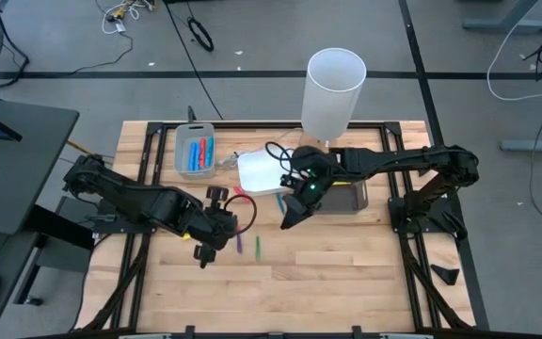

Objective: Pick & Place Markers
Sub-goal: Put the left pink pen into the black transparent bin

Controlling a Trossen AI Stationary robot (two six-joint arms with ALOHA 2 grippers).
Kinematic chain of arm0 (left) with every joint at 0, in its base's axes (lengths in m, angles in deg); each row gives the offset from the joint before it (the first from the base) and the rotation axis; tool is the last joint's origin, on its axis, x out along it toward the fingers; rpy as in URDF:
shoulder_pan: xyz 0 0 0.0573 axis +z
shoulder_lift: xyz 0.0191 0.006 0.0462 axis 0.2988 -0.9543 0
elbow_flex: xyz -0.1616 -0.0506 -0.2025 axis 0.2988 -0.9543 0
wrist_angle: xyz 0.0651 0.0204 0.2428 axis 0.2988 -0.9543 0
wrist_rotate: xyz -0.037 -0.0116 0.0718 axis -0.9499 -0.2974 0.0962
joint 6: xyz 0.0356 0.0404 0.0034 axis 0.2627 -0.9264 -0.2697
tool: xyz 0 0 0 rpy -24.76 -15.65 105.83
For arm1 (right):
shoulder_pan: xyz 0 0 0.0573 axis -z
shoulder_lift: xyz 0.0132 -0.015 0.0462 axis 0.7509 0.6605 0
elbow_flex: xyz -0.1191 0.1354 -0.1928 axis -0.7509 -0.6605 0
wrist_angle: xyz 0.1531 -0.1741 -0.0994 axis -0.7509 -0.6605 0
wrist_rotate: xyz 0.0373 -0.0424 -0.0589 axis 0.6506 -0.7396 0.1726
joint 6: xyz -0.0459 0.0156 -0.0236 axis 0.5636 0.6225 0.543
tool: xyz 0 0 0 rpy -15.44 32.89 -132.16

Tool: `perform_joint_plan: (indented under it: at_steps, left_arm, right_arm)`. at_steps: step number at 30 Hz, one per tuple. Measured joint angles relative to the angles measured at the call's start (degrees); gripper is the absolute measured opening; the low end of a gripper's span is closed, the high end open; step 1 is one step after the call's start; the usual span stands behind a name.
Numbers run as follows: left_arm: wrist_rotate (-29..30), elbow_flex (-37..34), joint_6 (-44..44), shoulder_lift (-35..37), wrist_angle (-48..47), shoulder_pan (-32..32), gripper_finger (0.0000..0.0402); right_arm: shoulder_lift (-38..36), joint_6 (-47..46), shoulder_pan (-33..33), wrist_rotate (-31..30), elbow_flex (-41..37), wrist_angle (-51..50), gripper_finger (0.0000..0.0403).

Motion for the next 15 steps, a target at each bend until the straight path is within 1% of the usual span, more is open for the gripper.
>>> perform_joint_plan:
  at_steps: [8,11,15]
  left_arm:
    - [7.81,0.07,-6.48,-0.49,1.32,0.0,0.0037]
    - [8.92,0.07,-7.71,-0.69,3.11,0.01,0.0037]
    - [9.6,0.13,-7.83,-1.05,6.11,1.09,0.0037]
  right_arm:
    - [0.0,-12.29,0.0,-0.13,0.0,12.63,0.0146]
    - [0.0,-14.89,-0.01,-0.8,0.0,14.97,0.0146]
    - [0.0,-16.27,-0.01,-1.9,0.0,15.39,0.0146]
